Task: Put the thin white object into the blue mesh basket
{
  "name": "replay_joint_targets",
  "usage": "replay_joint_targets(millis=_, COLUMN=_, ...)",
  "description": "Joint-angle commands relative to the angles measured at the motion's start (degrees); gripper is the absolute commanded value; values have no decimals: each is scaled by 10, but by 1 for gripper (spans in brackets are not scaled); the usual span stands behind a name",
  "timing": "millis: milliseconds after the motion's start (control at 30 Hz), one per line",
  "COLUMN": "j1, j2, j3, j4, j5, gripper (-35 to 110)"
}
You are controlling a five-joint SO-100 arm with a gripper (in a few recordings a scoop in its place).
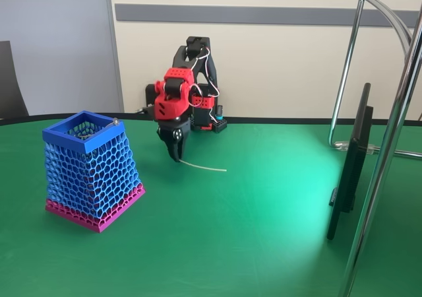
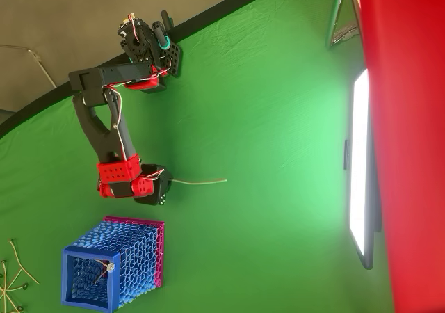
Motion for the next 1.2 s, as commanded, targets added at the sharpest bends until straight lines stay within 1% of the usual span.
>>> replay_joint_targets(millis=0, j1=-11, j2=70, j3=-52, j4=-5, j5=-26, gripper=1)
replay_joint_targets(millis=67, j1=-13, j2=106, j3=-62, j4=-40, j5=-48, gripper=1)
replay_joint_targets(millis=200, j1=-11, j2=181, j3=-52, j4=-150, j5=-94, gripper=1)
replay_joint_targets(millis=400, j1=8, j2=274, j3=8, j4=-352, j5=-180, gripper=1)
replay_joint_targets(millis=733, j1=86, j2=321, j3=76, j4=-664, j5=-353, gripper=1)
replay_joint_targets(millis=867, j1=116, j2=314, j3=67, j4=-729, j5=-446, gripper=1)
replay_joint_targets(millis=1000, j1=140, j2=294, j3=66, j4=-828, j5=-543, gripper=1)
replay_joint_targets(millis=1167, j1=163, j2=259, j3=60, j4=-878, j5=-677, gripper=1)
